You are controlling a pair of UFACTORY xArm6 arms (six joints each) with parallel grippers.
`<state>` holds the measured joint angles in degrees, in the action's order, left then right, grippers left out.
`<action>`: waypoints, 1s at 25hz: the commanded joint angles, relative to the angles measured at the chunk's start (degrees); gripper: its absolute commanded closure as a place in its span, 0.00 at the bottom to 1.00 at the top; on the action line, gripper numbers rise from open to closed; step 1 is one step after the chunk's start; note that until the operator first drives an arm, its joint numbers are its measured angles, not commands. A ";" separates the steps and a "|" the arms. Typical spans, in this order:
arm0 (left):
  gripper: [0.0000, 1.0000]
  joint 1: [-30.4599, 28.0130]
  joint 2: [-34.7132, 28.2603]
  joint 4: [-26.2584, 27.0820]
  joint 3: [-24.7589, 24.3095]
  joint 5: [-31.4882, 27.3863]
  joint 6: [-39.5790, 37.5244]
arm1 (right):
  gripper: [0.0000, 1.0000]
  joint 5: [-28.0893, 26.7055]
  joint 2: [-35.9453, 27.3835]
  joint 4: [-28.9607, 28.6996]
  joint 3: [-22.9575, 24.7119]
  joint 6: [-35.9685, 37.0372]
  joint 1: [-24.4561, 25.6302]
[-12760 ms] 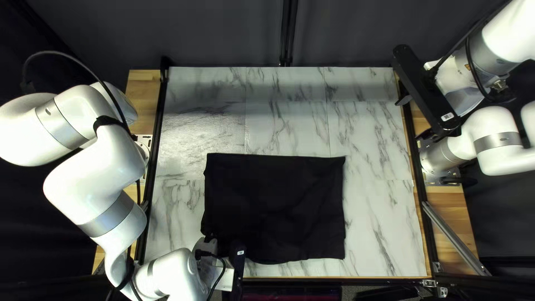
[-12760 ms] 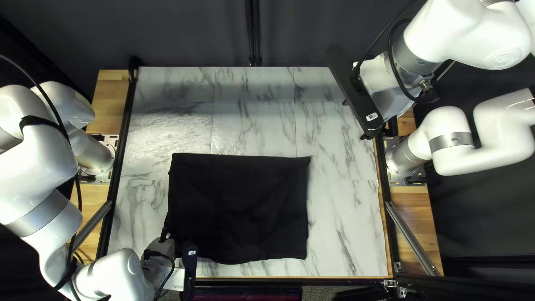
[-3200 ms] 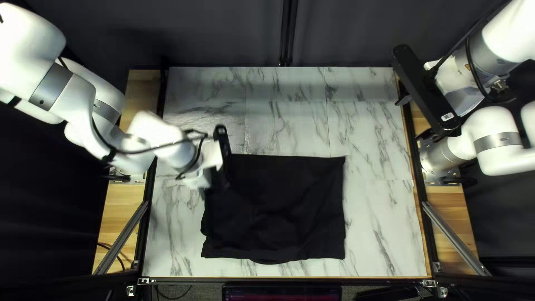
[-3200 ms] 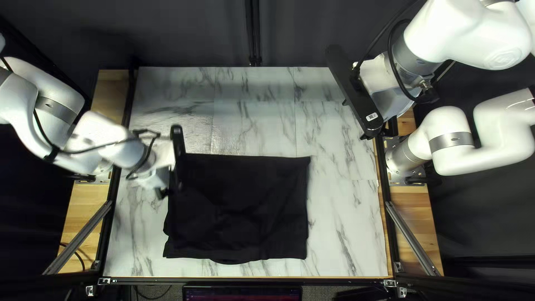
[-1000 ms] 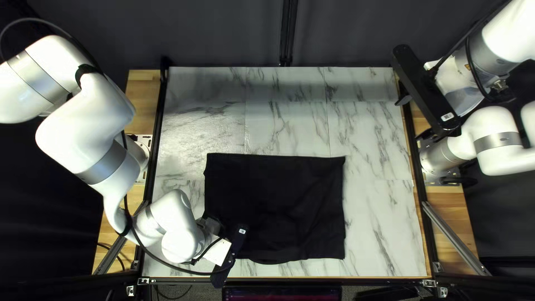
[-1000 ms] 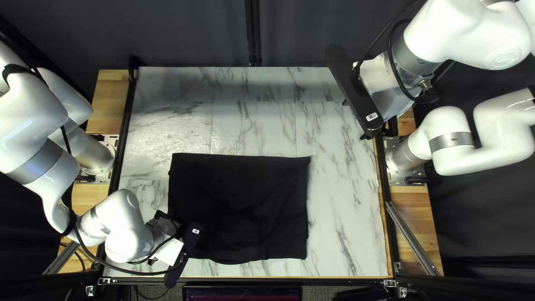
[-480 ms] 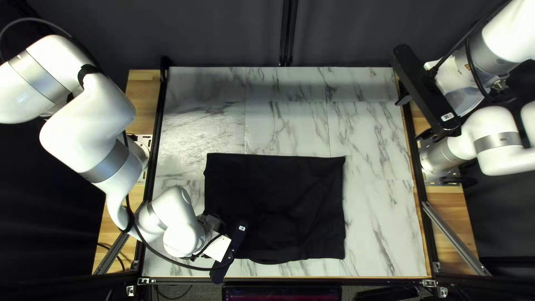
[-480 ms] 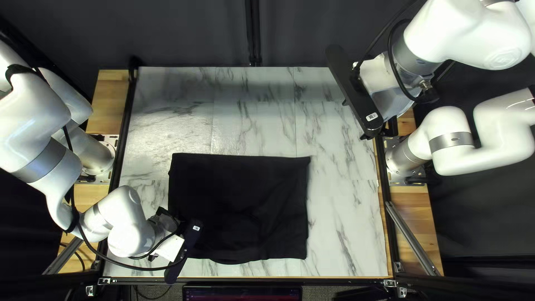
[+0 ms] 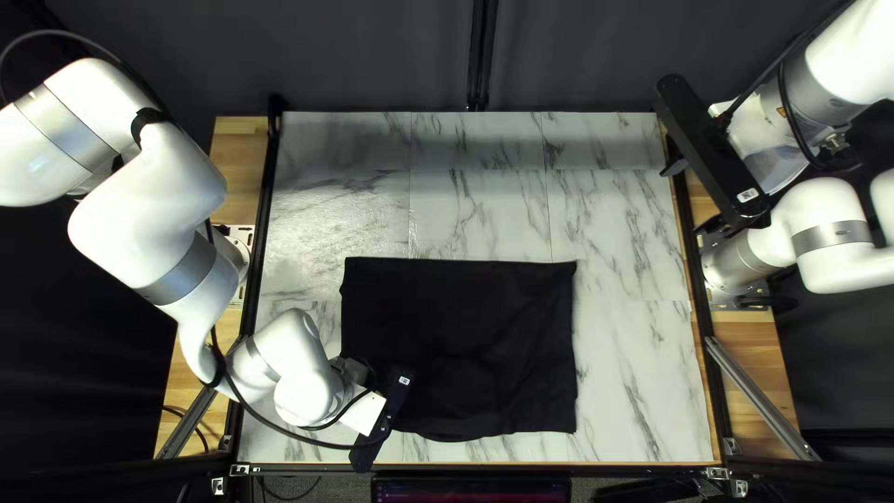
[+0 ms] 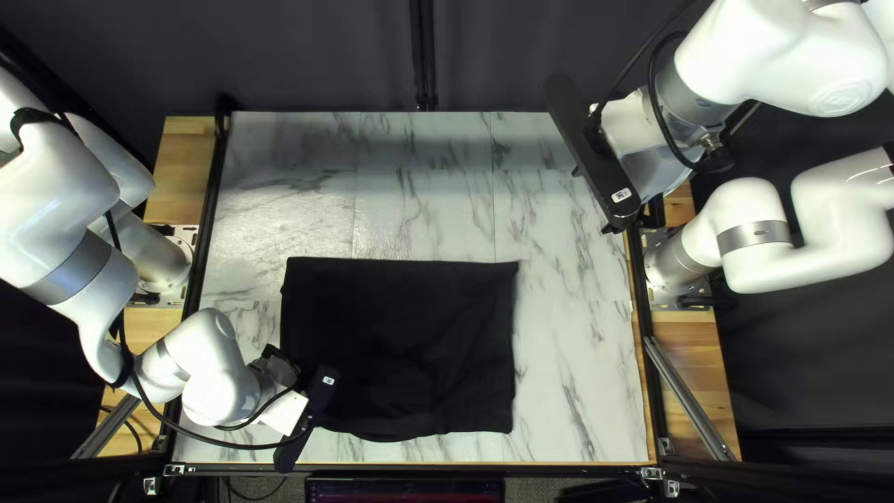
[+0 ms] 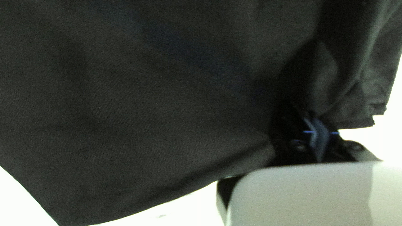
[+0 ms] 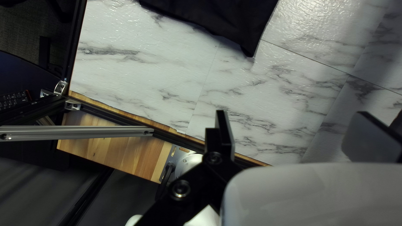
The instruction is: Fold t-shirt
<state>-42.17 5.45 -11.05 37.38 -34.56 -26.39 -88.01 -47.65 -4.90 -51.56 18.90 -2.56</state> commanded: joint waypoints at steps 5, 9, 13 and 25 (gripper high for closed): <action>1.00 -0.45 -0.81 0.96 1.69 -2.83 1.84 | 0.00 0.00 0.00 0.00 0.00 0.00 0.00; 0.97 -0.38 -0.74 1.29 1.55 -2.50 2.50 | 0.00 0.00 0.00 0.00 0.00 0.00 0.00; 0.00 -0.44 -0.71 1.28 2.29 -3.25 3.05 | 0.00 0.00 0.00 0.00 0.00 0.00 0.00; 0.00 0.96 -2.17 1.68 -0.76 -3.25 5.03 | 0.00 0.00 0.00 0.00 0.00 0.00 0.00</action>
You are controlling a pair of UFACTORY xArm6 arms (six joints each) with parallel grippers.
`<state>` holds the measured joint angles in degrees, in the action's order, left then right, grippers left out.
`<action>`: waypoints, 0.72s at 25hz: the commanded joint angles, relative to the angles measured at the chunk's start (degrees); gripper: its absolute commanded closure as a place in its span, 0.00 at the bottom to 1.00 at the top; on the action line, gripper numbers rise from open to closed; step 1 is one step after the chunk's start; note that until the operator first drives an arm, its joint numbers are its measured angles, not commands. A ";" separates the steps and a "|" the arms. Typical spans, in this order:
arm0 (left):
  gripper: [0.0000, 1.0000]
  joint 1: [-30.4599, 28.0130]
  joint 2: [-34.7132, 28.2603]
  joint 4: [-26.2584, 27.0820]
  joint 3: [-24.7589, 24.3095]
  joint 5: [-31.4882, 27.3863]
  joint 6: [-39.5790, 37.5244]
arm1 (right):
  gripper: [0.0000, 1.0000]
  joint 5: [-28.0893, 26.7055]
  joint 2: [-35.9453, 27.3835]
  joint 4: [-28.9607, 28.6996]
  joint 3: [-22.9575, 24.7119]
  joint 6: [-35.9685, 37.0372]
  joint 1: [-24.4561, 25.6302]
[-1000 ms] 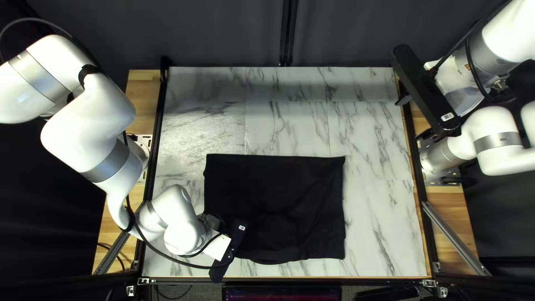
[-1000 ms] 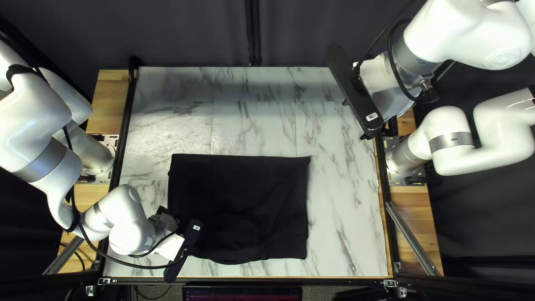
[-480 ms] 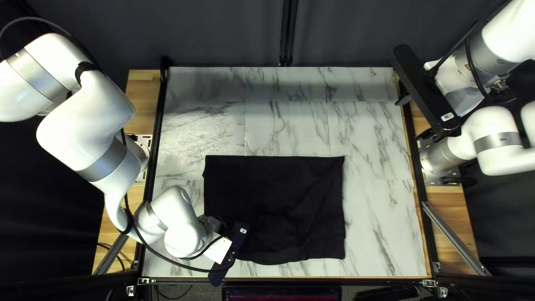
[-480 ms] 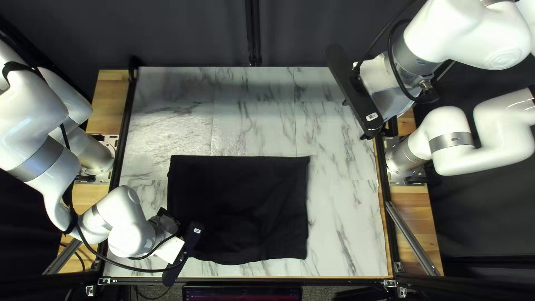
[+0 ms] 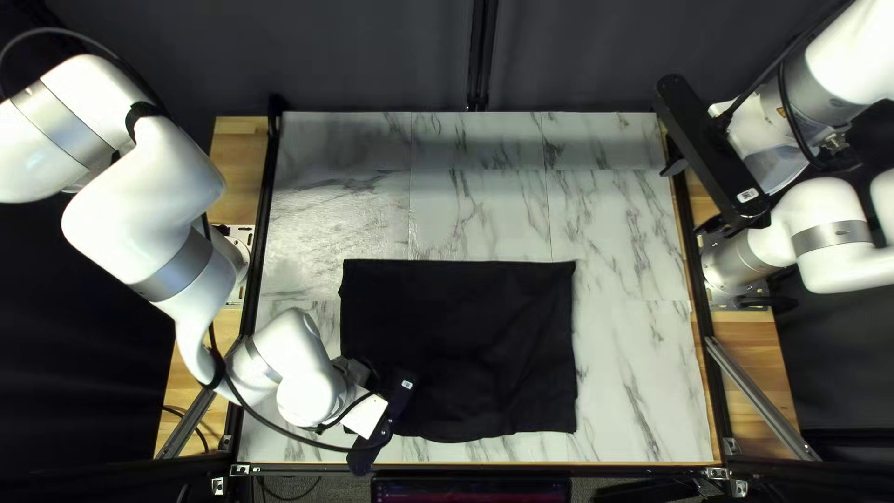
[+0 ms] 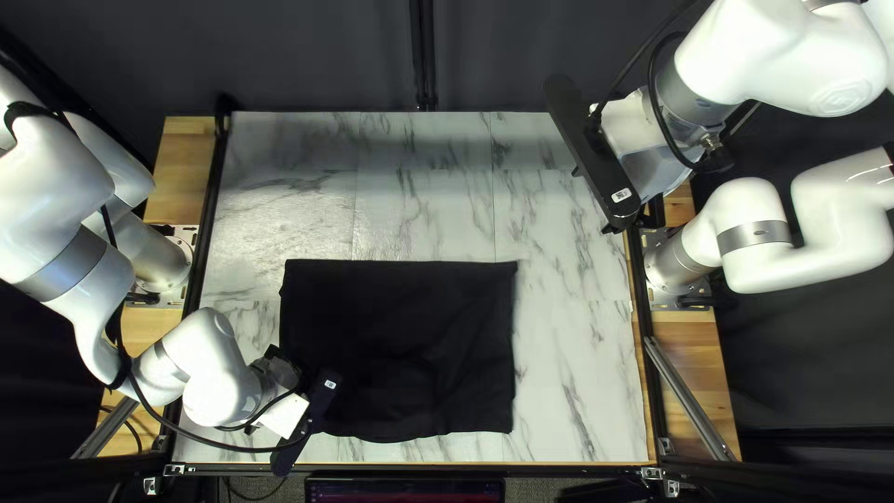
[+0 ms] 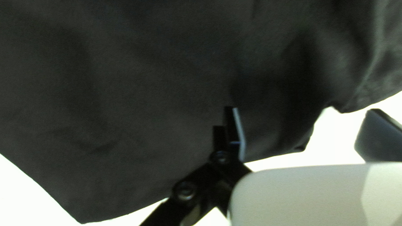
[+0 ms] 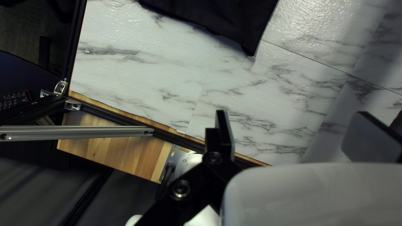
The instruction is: Fold t-shirt
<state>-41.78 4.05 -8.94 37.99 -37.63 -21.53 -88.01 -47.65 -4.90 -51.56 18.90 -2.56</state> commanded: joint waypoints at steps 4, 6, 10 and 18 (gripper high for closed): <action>0.00 0.79 -1.69 -1.38 -3.25 0.41 0.58 | 0.00 0.00 0.00 0.00 0.00 0.00 0.00; 0.00 0.40 -1.88 -2.16 -3.85 0.95 1.64 | 0.00 0.00 0.00 0.00 0.00 0.00 0.00; 0.00 -1.36 -2.84 -4.17 -3.79 0.06 4.50 | 0.00 0.00 0.00 0.00 0.00 0.00 0.00; 0.00 -3.16 -1.88 -6.96 -1.43 -1.68 9.55 | 0.00 0.00 0.00 0.00 0.00 0.00 0.00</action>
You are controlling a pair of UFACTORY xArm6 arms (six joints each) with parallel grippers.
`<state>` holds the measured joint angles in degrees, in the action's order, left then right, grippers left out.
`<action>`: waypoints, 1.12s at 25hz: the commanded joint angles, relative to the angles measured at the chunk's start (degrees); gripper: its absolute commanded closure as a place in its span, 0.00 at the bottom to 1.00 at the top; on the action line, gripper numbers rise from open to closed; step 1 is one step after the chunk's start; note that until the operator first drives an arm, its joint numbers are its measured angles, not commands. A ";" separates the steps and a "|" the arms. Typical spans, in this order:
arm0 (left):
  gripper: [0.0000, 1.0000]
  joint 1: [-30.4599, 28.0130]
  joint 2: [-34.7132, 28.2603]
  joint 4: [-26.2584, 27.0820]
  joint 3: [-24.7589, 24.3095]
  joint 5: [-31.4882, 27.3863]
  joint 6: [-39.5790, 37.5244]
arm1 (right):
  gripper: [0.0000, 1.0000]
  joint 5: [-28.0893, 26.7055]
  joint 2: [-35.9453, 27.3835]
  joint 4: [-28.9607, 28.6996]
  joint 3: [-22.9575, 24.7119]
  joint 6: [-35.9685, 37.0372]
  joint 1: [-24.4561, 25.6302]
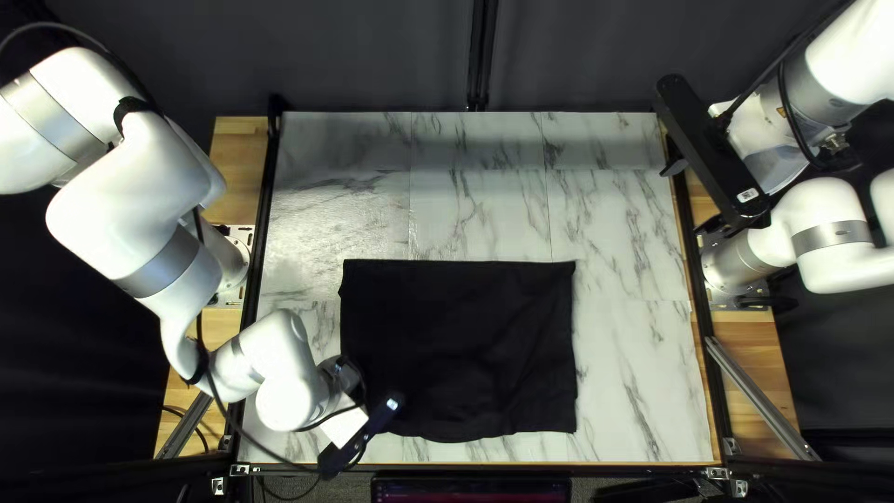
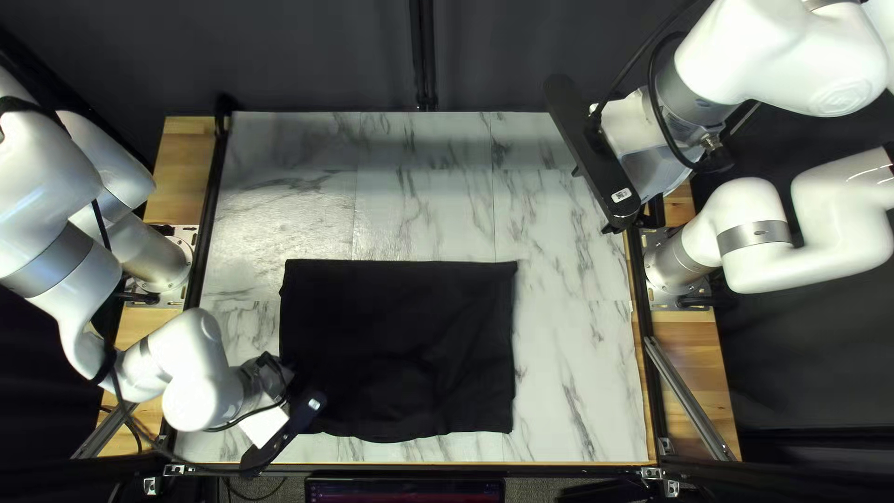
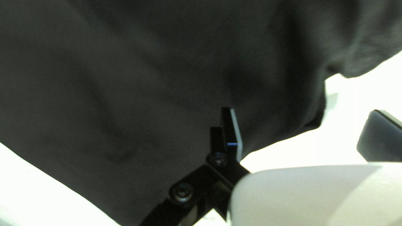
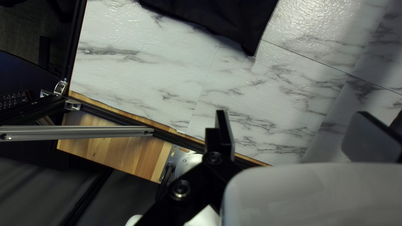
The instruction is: Fold t-shirt
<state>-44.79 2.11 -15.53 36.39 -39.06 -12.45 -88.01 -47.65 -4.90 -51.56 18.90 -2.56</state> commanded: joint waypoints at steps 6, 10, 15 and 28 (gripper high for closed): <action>0.00 -0.86 -0.90 -4.10 -2.25 2.75 -3.26 | 0.00 0.00 0.00 0.00 0.00 0.00 0.00; 0.00 -1.30 -1.72 -7.40 -2.06 3.22 2.61 | 0.00 0.00 0.00 0.00 0.00 0.00 0.00; 0.00 -1.44 -1.48 -6.54 -0.75 1.80 8.32 | 0.00 0.00 0.00 0.00 0.00 0.00 0.00; 0.00 -2.38 -0.69 -5.59 0.84 -2.63 13.92 | 0.00 0.00 0.00 0.00 0.00 0.00 0.00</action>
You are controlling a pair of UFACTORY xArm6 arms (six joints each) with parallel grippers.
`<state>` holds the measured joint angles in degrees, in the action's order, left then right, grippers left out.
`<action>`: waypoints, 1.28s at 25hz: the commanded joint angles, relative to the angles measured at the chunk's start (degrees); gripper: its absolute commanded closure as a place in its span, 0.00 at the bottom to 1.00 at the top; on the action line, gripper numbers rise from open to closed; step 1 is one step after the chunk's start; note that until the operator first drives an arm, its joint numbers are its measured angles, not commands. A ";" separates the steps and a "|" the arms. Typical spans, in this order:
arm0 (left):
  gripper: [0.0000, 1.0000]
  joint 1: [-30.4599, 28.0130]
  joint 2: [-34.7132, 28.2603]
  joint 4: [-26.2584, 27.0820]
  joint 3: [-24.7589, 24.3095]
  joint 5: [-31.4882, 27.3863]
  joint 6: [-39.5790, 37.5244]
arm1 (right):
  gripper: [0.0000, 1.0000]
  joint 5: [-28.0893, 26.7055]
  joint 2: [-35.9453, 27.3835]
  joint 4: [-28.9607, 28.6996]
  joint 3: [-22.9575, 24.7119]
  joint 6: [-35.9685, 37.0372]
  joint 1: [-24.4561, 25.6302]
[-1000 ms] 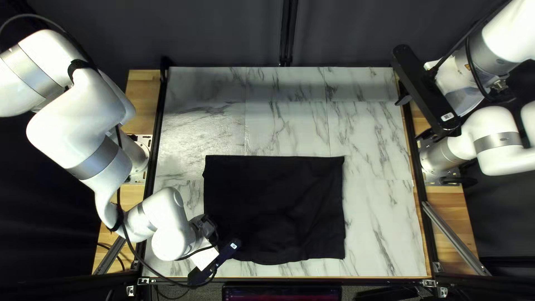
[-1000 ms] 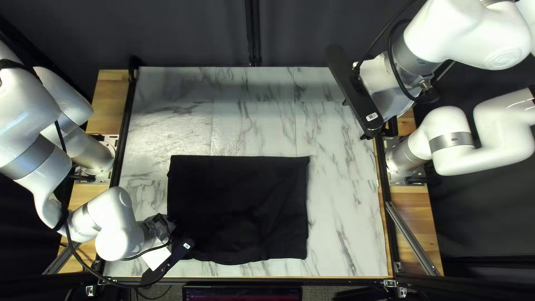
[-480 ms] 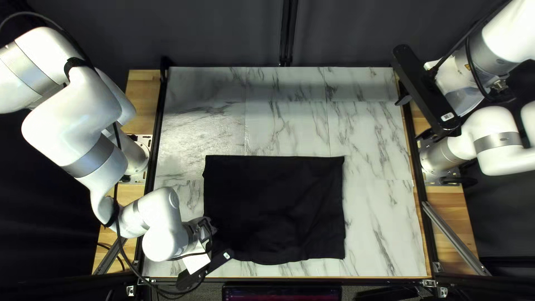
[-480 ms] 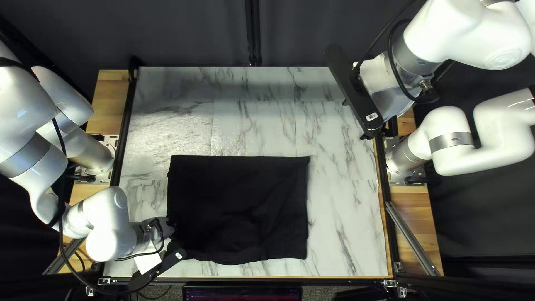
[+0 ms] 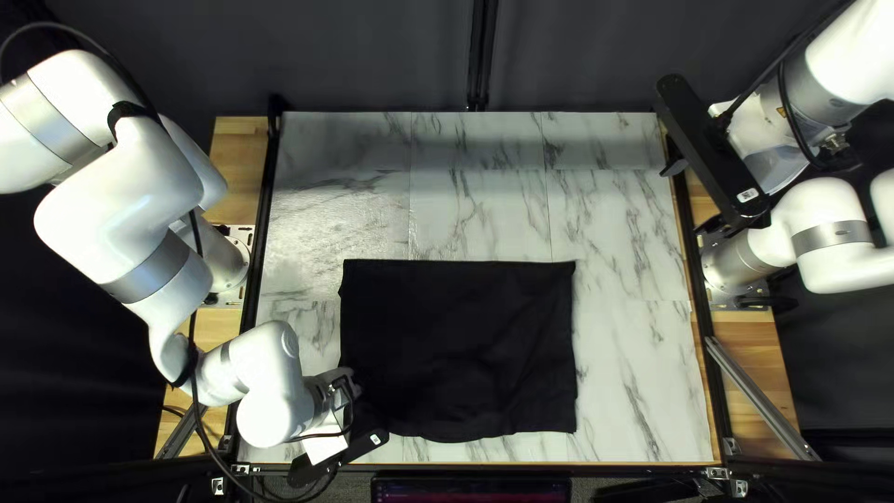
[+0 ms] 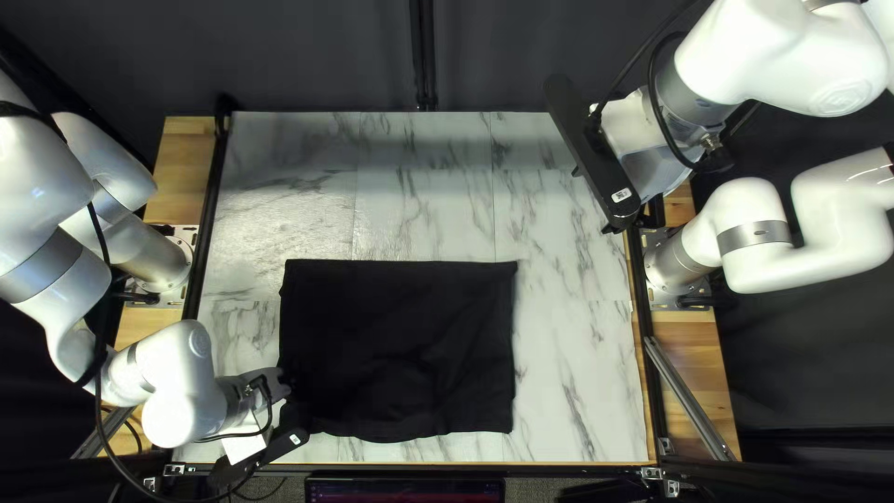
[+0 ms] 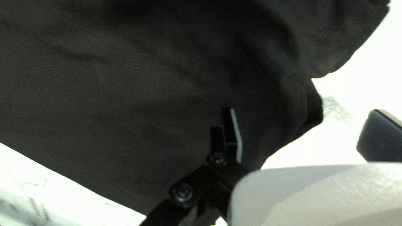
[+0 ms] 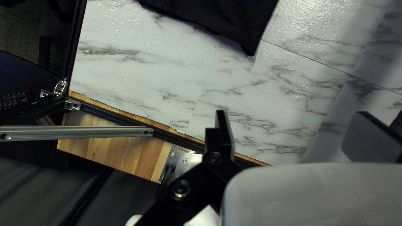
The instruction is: Fold t-shirt
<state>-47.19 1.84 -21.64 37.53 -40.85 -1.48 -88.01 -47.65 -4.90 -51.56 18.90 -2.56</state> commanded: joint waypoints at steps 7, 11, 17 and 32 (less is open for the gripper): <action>0.00 1.55 -0.51 -2.03 -4.16 5.05 3.71 | 0.00 0.00 0.00 0.00 0.00 0.00 0.00; 0.00 2.24 -0.26 -3.36 -4.66 7.06 3.36 | 0.00 0.00 0.00 0.00 0.00 0.00 0.00; 0.00 2.96 0.16 -5.33 -5.43 9.32 2.71 | 0.00 0.00 0.00 0.00 0.00 0.00 0.00; 1.00 3.56 1.29 -7.23 -5.44 11.49 3.08 | 0.00 0.00 0.00 0.00 0.00 0.00 0.00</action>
<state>-43.69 3.01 -28.97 31.84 -29.25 1.16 -88.01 -47.65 -4.90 -51.56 18.90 -2.56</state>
